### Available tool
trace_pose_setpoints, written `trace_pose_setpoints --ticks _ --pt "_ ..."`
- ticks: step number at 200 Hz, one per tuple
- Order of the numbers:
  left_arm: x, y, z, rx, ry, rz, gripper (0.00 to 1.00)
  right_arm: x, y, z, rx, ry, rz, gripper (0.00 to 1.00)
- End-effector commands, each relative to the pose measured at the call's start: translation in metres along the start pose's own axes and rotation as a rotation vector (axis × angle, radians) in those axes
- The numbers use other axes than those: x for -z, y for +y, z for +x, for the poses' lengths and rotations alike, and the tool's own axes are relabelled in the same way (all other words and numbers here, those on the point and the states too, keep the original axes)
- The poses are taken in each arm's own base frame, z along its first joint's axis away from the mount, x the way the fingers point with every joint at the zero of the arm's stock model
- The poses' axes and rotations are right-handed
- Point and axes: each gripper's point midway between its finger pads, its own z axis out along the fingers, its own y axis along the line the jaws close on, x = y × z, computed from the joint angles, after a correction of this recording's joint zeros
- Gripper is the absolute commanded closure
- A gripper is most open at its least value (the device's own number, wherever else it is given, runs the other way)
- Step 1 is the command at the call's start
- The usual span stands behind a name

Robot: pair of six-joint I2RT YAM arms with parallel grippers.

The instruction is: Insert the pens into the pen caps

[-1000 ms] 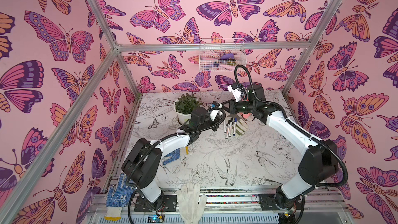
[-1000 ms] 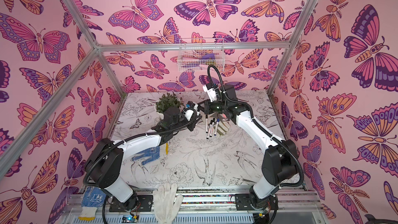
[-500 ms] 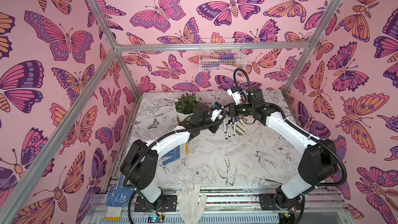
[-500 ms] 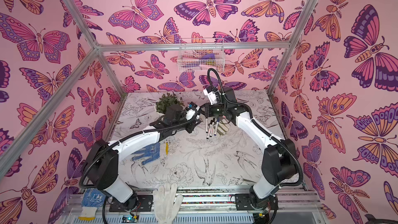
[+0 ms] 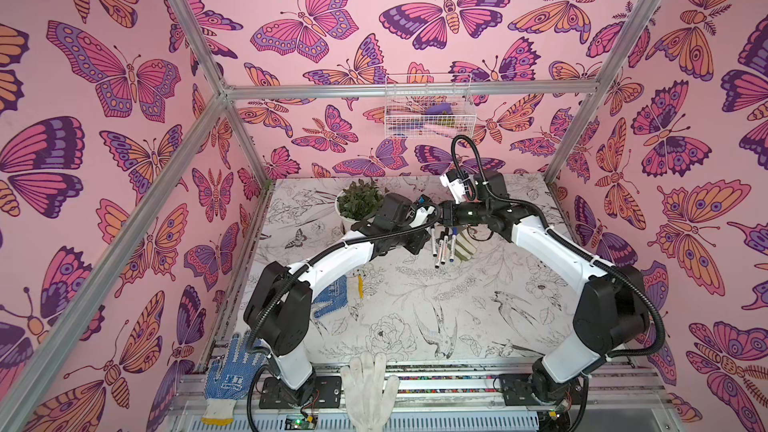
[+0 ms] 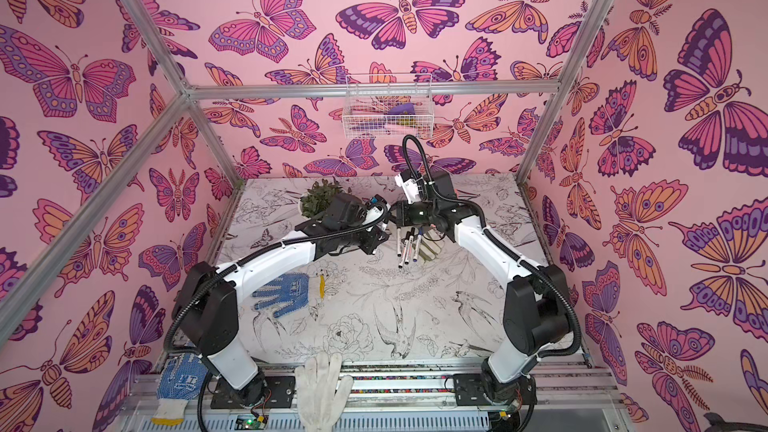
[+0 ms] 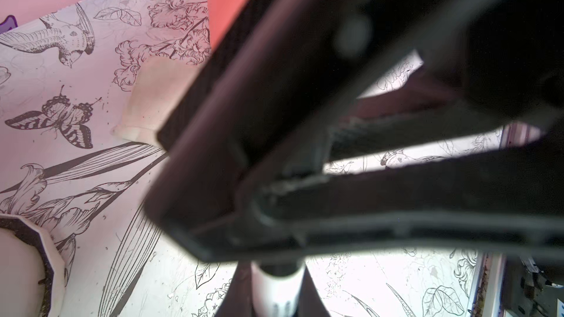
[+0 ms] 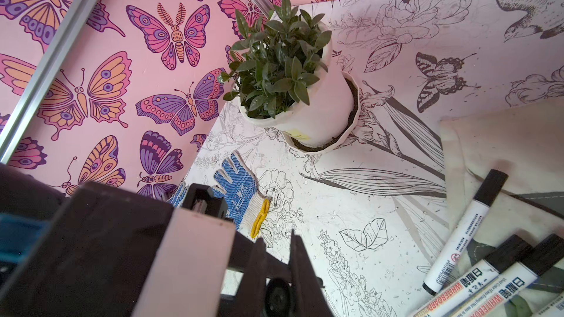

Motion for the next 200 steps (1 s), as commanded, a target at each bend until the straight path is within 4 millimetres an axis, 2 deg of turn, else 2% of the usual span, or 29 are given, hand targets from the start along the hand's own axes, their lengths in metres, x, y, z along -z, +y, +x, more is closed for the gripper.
trace_pose_setpoints --ticks 1,26,45,69,91,119,133,141,145,157,165,174,186,200 --pt "0.332 -0.051 -0.284 -0.339 -1.732 -0.114 1.0 -0.002 0.018 0.166 -0.437 0.584 -0.107 1.0" --pt "0.323 -0.045 -0.28 -0.309 -1.704 -0.117 1.0 0.001 0.015 0.156 -0.449 0.545 -0.111 1.0" --pt "0.295 -0.036 -0.263 -0.244 -1.602 -0.1 1.0 0.008 -0.002 0.133 -0.491 0.437 -0.08 1.0" --pt "0.234 -0.021 -0.221 -0.074 -1.379 -0.05 1.0 0.017 -0.019 0.105 -0.555 0.291 -0.077 1.0" --pt "0.181 -0.026 -0.177 0.019 -1.205 0.01 1.0 0.019 -0.017 0.097 -0.553 0.268 -0.096 1.0" --pt "0.137 -0.046 -0.134 0.043 -1.075 0.068 1.0 0.022 -0.011 0.089 -0.541 0.249 -0.113 1.0" --pt "0.117 -0.048 -0.114 0.087 -1.001 0.098 1.0 0.024 -0.009 0.081 -0.533 0.229 -0.117 1.0" --pt "0.106 -0.047 -0.102 0.112 -0.956 0.104 1.0 0.024 -0.008 0.074 -0.527 0.213 -0.12 0.93" --pt "0.1 -0.046 -0.096 0.124 -0.934 0.103 1.0 0.031 0.0 0.067 -0.503 0.188 -0.13 0.85" --pt "0.082 -0.042 -0.077 0.152 -0.872 0.102 1.0 0.039 0.006 0.046 -0.475 0.12 -0.14 0.56" --pt "0.07 -0.039 -0.065 0.177 -0.834 0.098 1.0 0.047 0.011 0.027 -0.452 0.061 -0.152 0.44" --pt "0.057 -0.034 -0.053 0.199 -0.788 0.089 1.0 0.06 0.013 0.005 -0.435 -0.01 -0.156 0.38" --pt "0.041 -0.026 -0.038 0.239 -0.738 0.063 1.0 0.081 0.011 -0.023 -0.423 -0.114 -0.134 0.34" --pt "0.025 -0.014 -0.026 0.278 -0.688 0.031 1.0 0.105 0.002 -0.043 -0.412 -0.214 -0.078 0.34"
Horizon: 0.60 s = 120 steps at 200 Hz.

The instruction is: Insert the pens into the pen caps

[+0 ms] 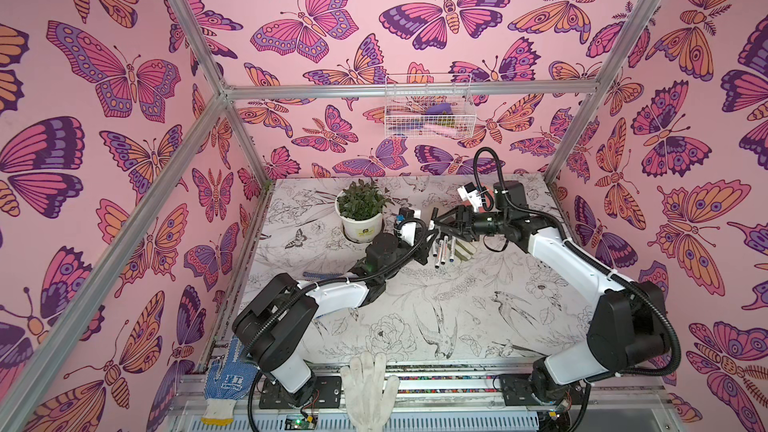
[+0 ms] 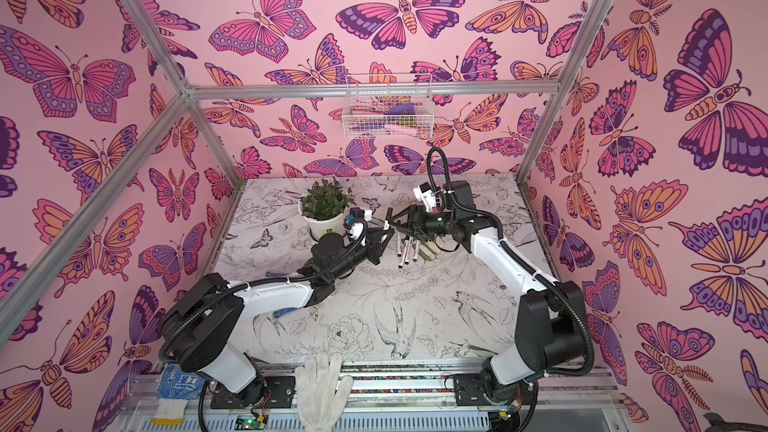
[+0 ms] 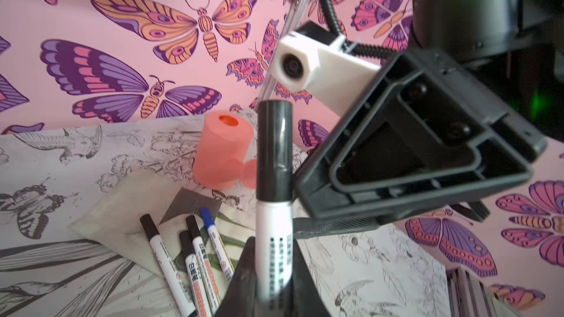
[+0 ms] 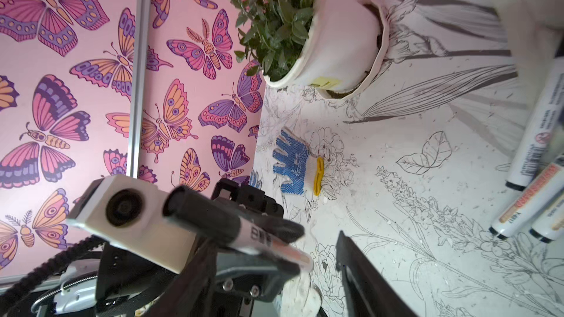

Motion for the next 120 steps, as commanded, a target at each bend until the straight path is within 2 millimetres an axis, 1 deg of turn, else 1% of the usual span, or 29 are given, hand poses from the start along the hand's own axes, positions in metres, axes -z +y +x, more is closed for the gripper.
trace_pose_setpoints --ticks 1,19,24,28,40,45,56,65,80,99,109,120 --pt "-0.003 0.02 0.005 0.071 -0.03 -0.062 1.0 0.047 0.03 -0.046 0.028 -0.208 0.008 0.34" --pt "-0.013 0.043 0.02 0.108 0.038 -0.117 1.0 0.068 0.024 -0.057 0.058 -0.299 0.08 0.34" --pt "-0.016 0.05 0.022 0.118 0.052 -0.136 1.0 0.072 0.022 -0.057 0.067 -0.311 0.104 0.34" --pt "-0.018 0.058 0.027 0.126 0.078 -0.154 1.0 0.075 0.02 -0.057 0.074 -0.318 0.12 0.34" --pt "-0.028 0.072 0.035 0.142 0.138 -0.189 1.0 0.079 0.018 -0.054 0.096 -0.317 0.154 0.35" --pt "-0.031 0.079 0.044 0.152 0.183 -0.209 1.0 0.079 0.017 -0.053 0.099 -0.312 0.162 0.35" --pt "-0.039 0.093 0.052 0.174 0.239 -0.241 1.0 0.079 0.014 -0.049 0.098 -0.303 0.173 0.35" --pt "-0.046 0.099 0.057 0.184 0.267 -0.248 1.0 0.079 0.011 -0.048 0.091 -0.299 0.182 0.36" --pt "-0.056 0.113 0.071 0.2 0.319 -0.278 1.0 0.077 0.004 -0.045 0.075 -0.289 0.195 0.36" --pt "-0.069 0.122 0.089 0.2 0.386 -0.293 1.0 0.074 -0.002 -0.044 0.058 -0.281 0.202 0.37" --pt "-0.073 0.131 0.103 0.204 0.413 -0.31 1.0 0.073 -0.003 -0.043 0.055 -0.278 0.196 0.38" --pt "-0.078 0.138 0.111 0.21 0.427 -0.333 1.0 0.073 -0.002 -0.043 0.056 -0.278 0.191 0.38"
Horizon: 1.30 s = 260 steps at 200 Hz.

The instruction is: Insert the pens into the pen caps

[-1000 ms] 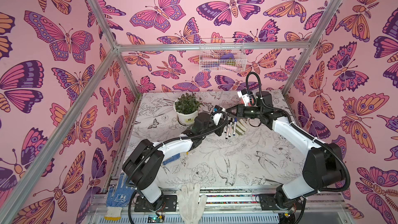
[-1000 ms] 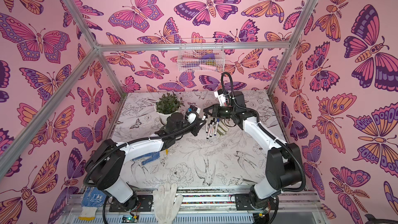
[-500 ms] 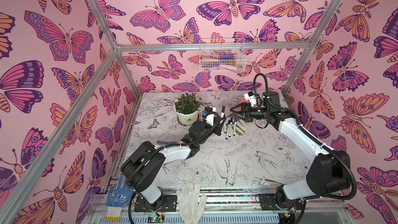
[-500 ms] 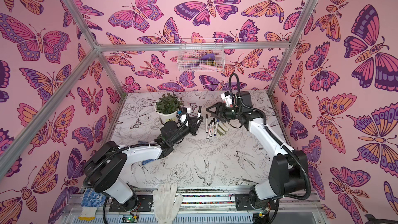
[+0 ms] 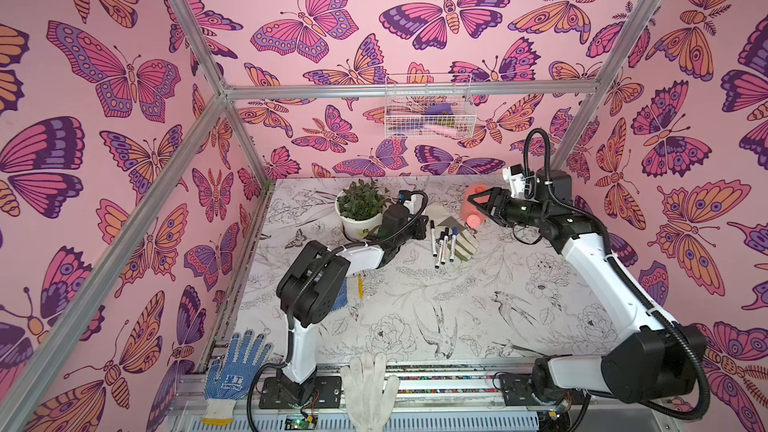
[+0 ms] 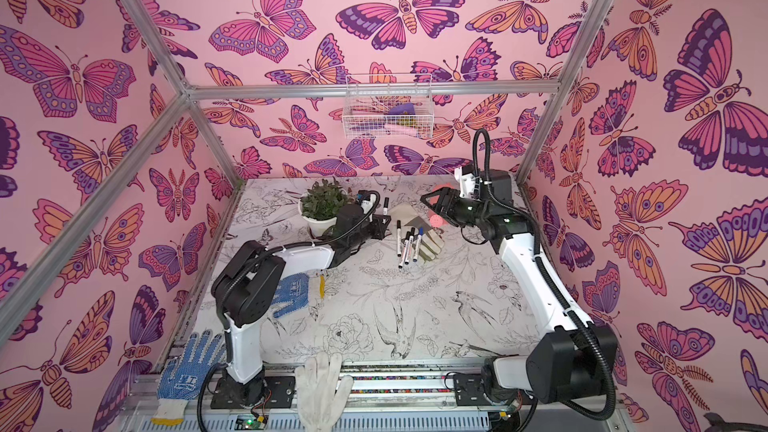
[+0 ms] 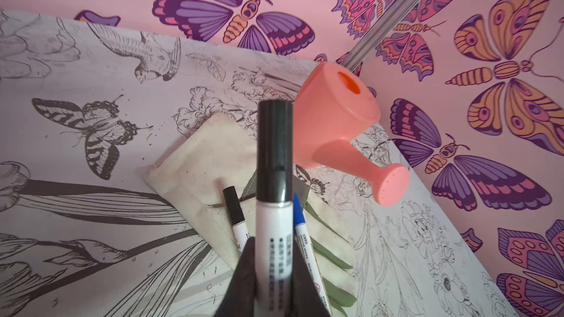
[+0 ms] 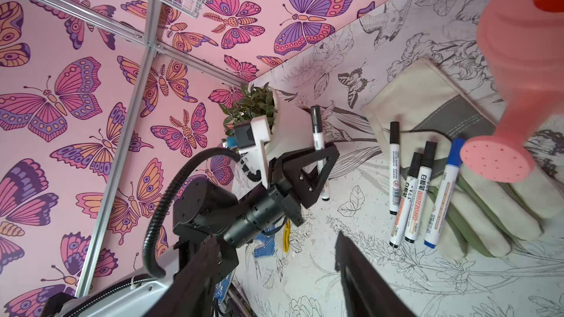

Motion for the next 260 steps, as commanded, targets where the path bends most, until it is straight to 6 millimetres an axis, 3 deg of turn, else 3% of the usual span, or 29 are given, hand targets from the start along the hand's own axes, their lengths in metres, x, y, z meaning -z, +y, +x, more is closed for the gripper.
trace_pose_setpoints --ticks 1,40,101,167,186,210,260 --pt "-0.017 0.021 0.036 0.019 0.125 -0.062 1.0 -0.004 -0.008 0.005 -0.001 0.015 0.018 0.38" --pt "-0.039 0.03 0.05 0.036 0.17 -0.079 0.99 -0.002 -0.01 0.008 0.019 0.027 0.038 0.38" --pt "-0.046 0.031 0.057 0.054 0.182 -0.064 0.63 0.001 -0.015 0.014 0.042 0.044 0.064 0.39" --pt "-0.035 0.013 0.044 0.082 0.16 -0.001 0.44 0.009 -0.029 0.007 0.045 -0.001 0.133 0.39" --pt "-0.038 0.008 0.049 0.092 0.167 0.05 0.43 0.009 -0.03 0.008 0.043 0.003 0.134 0.39" --pt "-0.042 0.006 0.051 0.139 0.168 0.103 0.52 0.007 -0.029 0.01 0.038 0.016 0.121 0.39" --pt "-0.027 -0.003 0.044 0.1 0.16 0.128 0.5 -0.024 -0.067 0.028 -0.013 0.107 0.218 0.39"
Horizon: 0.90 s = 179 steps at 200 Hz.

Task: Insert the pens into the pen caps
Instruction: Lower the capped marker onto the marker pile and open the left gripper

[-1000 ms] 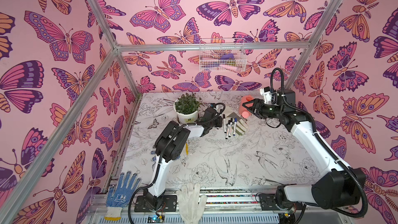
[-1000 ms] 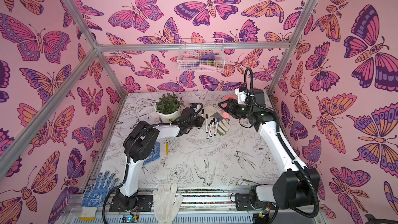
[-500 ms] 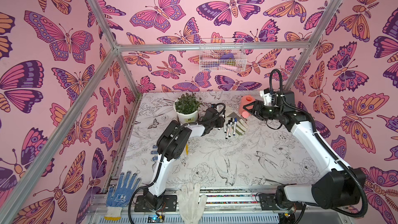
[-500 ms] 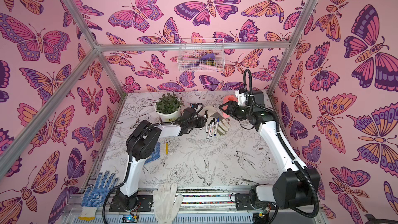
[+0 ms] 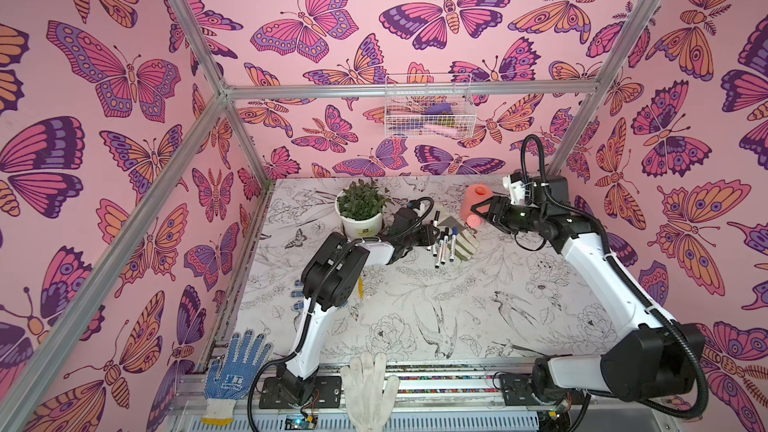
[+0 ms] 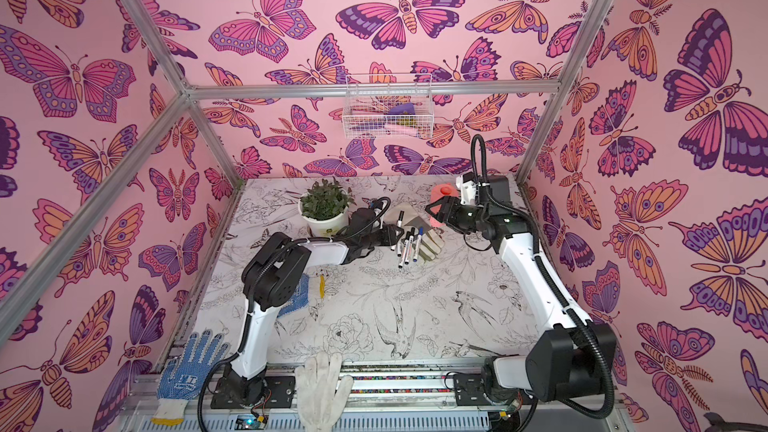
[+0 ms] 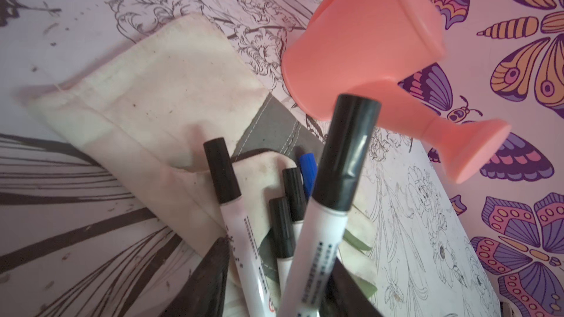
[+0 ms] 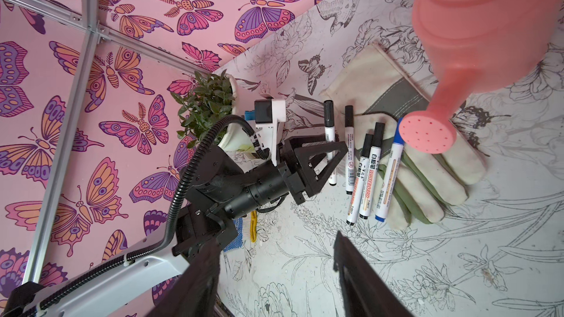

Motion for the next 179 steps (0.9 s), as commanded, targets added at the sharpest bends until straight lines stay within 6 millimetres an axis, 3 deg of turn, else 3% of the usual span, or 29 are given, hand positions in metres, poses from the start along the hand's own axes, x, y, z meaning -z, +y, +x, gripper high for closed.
trace_pose_setpoints --ticks 1,42,56,94,179 --pt "0.013 -0.015 -0.013 -0.023 -0.021 0.048 0.5 -0.025 -0.024 0.016 -0.021 0.069 0.071 0.39" --pt "0.027 -0.024 -0.016 -0.031 -0.034 0.064 0.5 -0.066 -0.025 0.026 0.02 0.125 0.12 0.39" --pt "0.032 -0.028 -0.019 -0.033 -0.045 0.069 0.5 -0.087 -0.035 0.03 0.003 0.149 0.138 0.39" --pt "0.031 -0.036 -0.021 -0.047 -0.046 0.09 0.5 -0.127 -0.038 0.029 0.007 0.185 0.143 0.4" --pt "0.015 -0.041 -0.016 -0.028 -0.027 0.121 0.5 -0.175 -0.077 0.025 -0.041 0.224 0.245 0.41"
